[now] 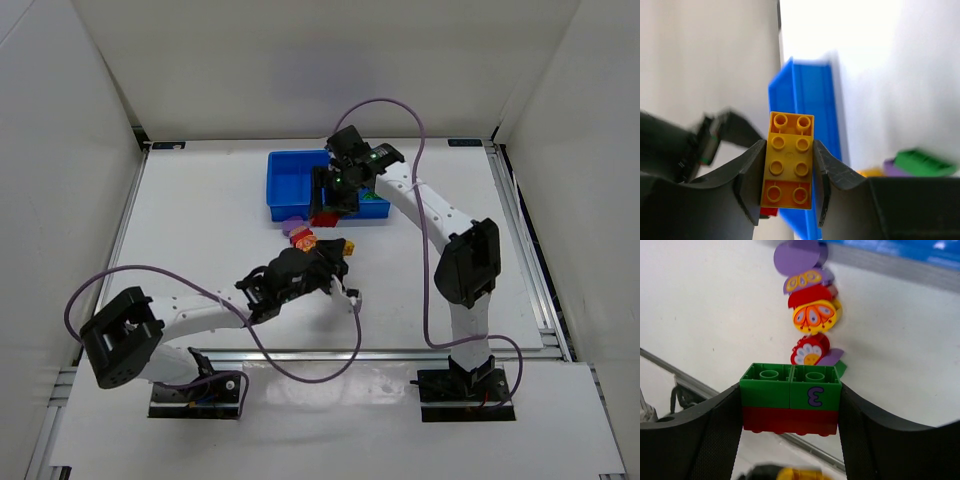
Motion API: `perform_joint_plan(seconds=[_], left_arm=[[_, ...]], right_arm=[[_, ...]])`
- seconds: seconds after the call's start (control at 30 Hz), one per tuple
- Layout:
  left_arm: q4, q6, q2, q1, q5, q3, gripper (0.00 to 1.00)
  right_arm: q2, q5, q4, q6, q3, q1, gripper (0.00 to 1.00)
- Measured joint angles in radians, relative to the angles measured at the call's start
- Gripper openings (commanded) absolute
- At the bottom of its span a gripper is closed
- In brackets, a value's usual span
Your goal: Sort the legos into containers by color
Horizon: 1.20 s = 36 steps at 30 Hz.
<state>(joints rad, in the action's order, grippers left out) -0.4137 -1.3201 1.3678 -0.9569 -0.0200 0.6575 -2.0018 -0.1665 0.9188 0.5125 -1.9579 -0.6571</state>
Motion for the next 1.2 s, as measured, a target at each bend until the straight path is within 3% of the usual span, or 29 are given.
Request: perform_joint_plan(seconds=[0.37,0.57,0.7,0.87,1.0,1.2], left_arm=[[0.083,0.125,-0.081,-0.160,0.088,0.024,0.14],[0.326,0.414,-0.109,-0.132,0.177,0.254,0.14],[0.494,0.671,-0.148,-0.002,0.146,0.457,0.15],[0.656,1.039,-0.140,0.287,0.029,0.641,0.14],[0.770,1.268,-0.043,0.465,-0.105,0.744,0.11],[0.933,1.442,0.205,0.560,-0.279,0.904,0.10]], right_arm=[[-0.011,0.049,-0.040,0.000,-0.009,0.052,0.00],[0.008,0.083,-0.078,-0.048,0.058,0.107,0.00],[0.094,0.120,-0.098,-0.104,0.170,0.186,0.00],[0.278,0.164,-0.154,-0.182,0.294,0.232,0.00],[0.412,0.175,-0.212,-0.260,0.362,0.232,0.00],[0.537,0.130,-0.293,-0.402,0.468,0.232,0.00]])
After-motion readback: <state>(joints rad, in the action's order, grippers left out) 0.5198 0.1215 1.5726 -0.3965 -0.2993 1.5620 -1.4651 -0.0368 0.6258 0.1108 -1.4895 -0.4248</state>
